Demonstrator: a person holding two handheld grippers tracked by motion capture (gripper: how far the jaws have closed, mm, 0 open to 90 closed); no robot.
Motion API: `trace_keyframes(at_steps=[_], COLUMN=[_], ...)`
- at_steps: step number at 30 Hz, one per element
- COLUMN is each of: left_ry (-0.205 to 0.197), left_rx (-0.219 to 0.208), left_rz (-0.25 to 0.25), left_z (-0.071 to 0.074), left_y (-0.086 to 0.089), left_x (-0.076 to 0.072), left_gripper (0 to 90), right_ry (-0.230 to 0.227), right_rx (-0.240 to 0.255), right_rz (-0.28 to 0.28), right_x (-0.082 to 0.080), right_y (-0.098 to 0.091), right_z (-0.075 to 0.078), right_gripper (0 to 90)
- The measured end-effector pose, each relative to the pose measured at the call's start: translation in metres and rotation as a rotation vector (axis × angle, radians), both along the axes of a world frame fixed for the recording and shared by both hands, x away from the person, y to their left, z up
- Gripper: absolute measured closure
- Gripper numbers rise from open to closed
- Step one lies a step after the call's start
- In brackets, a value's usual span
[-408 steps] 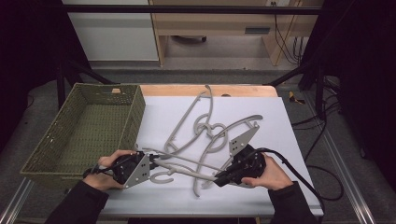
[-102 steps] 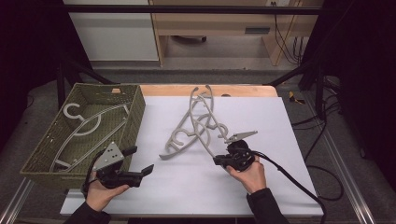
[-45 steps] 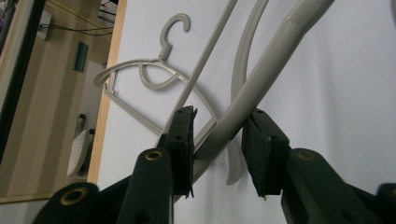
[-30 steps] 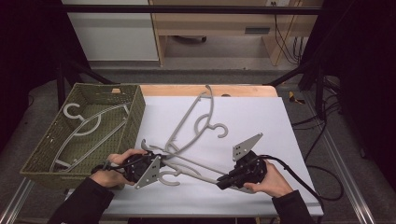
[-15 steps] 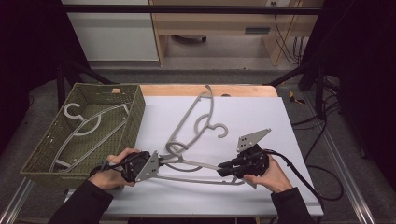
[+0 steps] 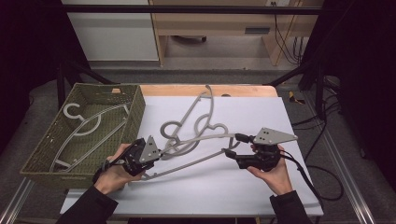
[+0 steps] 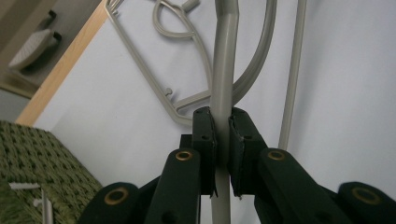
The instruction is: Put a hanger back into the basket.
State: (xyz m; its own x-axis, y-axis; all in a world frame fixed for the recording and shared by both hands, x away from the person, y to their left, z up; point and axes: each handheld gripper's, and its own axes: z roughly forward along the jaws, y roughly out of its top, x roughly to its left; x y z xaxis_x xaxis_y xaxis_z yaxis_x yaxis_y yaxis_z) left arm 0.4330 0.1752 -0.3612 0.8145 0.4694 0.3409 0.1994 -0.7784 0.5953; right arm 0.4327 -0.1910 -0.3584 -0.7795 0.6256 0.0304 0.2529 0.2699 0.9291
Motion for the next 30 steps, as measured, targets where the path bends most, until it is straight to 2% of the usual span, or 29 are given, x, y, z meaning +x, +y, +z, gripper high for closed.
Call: trace_keyframes(at_steps=[4,7,13,15,20,22,29,30], left_ry=[0.034,0.043,0.045,0.036,0.018,0.006,-0.027,-0.029], left_rx=[-0.052,-0.071,-0.11,-0.13,-0.143,-0.153,-0.164,-0.165], left_rz=[0.078,0.102,0.11,0.116,0.133,0.135,0.145,0.146], left_z=[0.007,0.015,0.038,0.049,0.073,0.083,0.109,0.111], left_y=[0.001,0.003,0.009,0.011,0.017,0.021,0.04,0.042], left_x=[0.003,0.003,0.0,-0.002,-0.002,-0.002,-0.005,-0.005], left_gripper=[82.2,82.2,82.2,82.2,82.2,82.2,82.2,82.2], right_ry=[0.003,0.023,0.047,0.047,0.049,0.05,0.069,0.059], right_rx=[0.03,0.042,0.019,0.017,0.001,0.016,0.031,0.017], right_rz=[-0.064,-0.098,-0.141,-0.152,-0.2,-0.206,-0.238,-0.24], right_x=[-0.005,-0.008,-0.013,-0.015,-0.017,-0.016,-0.018,-0.018], right_y=[-0.009,-0.014,-0.022,-0.024,-0.03,-0.032,-0.038,-0.04], right_z=[-0.002,-0.008,-0.02,-0.024,-0.029,-0.03,-0.034,-0.034], right_gripper=[20.8,15.3,12.5,11.1,9.3,8.5,7.5,7.4])
